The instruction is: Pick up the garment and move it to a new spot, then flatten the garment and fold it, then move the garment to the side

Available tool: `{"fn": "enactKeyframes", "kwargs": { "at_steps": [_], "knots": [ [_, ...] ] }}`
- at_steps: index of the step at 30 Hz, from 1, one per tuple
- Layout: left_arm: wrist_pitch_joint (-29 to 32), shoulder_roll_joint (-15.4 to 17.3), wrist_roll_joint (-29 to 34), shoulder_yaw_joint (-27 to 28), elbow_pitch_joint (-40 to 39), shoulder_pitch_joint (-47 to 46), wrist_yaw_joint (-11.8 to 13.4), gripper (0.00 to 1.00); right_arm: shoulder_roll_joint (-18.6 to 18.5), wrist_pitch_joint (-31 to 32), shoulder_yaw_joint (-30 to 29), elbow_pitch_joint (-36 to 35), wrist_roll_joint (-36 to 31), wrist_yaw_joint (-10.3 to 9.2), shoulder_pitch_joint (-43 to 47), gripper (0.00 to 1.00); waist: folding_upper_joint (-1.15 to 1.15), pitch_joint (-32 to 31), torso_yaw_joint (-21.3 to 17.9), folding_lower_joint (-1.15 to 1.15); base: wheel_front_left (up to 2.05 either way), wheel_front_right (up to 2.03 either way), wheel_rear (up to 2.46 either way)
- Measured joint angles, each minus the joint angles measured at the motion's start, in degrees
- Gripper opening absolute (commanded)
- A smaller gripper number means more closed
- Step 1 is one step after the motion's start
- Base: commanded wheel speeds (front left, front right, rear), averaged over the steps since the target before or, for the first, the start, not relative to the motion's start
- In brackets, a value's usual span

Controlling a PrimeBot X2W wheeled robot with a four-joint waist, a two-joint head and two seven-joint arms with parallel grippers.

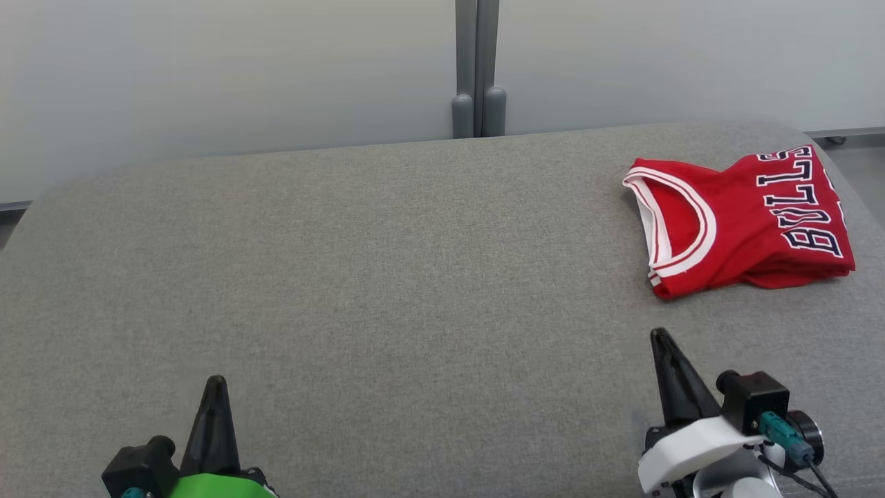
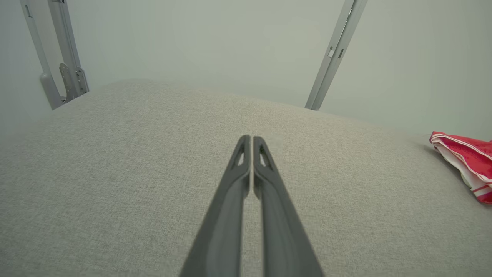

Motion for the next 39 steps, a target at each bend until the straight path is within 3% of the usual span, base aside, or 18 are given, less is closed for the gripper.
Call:
{"fn": "enactKeyframes", "kwargs": {
  "at_steps": [13, 39],
  "knots": [
    [0.5, -0.1, -5.3, -0.3, 1.0, 0.7, -0.8, 0.00, 0.7, 0.0, 0.1, -0.2, 5.1, 1.08, 1.9, 0.00, 0.00, 0.3, 0.1, 0.00, 0.00, 0.00, 0.00],
    [5.1, 0.1, -23.9, 2.1, 1.8, -0.5, -3.4, 0.00, 0.9, 4.3, -5.6, -0.4, 27.8, 3.14, 1.3, 0.00, 0.00, 0.8, 0.3, 0.00, 0.00, 0.00, 0.00]
  ]
}}
